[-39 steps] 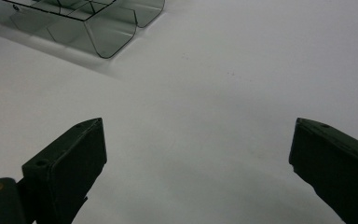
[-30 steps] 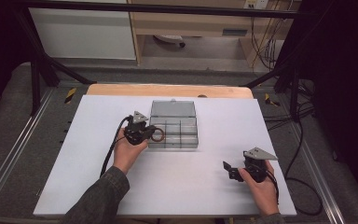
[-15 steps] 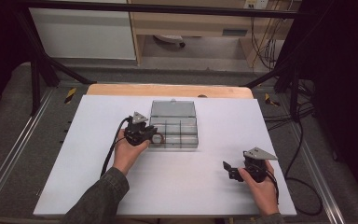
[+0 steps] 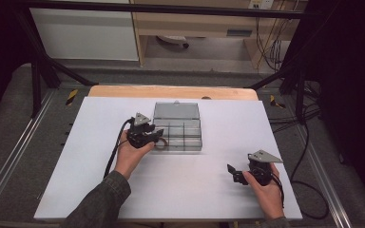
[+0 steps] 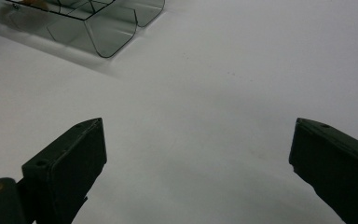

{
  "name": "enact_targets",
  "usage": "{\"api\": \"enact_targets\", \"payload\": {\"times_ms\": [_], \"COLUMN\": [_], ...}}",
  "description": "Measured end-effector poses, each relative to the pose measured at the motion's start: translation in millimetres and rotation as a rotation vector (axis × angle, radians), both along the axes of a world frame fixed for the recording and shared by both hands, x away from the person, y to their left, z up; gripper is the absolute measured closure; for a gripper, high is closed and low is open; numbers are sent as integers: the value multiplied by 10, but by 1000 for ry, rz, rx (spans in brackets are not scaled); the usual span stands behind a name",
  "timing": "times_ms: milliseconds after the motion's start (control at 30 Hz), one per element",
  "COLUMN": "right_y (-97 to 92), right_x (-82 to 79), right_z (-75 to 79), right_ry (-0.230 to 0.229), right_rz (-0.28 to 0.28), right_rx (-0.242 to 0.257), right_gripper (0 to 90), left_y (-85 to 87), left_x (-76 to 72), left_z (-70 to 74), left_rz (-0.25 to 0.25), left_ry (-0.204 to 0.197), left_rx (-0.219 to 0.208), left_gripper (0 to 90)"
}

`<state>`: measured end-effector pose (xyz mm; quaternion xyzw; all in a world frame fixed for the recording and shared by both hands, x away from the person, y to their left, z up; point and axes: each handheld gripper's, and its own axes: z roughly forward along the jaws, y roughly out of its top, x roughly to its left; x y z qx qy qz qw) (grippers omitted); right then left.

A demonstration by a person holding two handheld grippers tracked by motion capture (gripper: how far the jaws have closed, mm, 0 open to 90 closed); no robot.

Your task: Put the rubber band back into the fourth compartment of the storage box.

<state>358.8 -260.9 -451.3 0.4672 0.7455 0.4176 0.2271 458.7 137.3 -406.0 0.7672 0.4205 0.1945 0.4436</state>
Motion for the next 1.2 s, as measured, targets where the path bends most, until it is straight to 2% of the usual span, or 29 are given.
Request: {"api": "enact_targets", "payload": {"times_ms": [100,200,367,667,933,1033,1200], "right_y": [-3,1,0,-1,0,-3,6], "right_x": [1,-3,0,-1,1,-1,-2], "right_z": [-4,0,1,3,2,5,6], "right_ry": [3,2,-2,-3,-3,-3,-3], "right_rz": [-2,-3,-2,-3,-2,-2,1], "right_rx": [1,3,0,3,0,4,7], "right_gripper": [43,43,43,42,42,42,41], "left_y": [-17,-12,-5,15,84,110,178], "left_x": [-2,-1,-11,-23,-22,-34,-59], "left_z": [26,52,92,186,252,271,336], "left_rz": [5,13,10,3,25,34,32], "left_ry": [-26,-29,-33,-45,-55,-58,-74], "left_rx": [8,-10,-44,-81,-131,-128,-152], "left_gripper": [362,233,133,73,71,71,65]}}
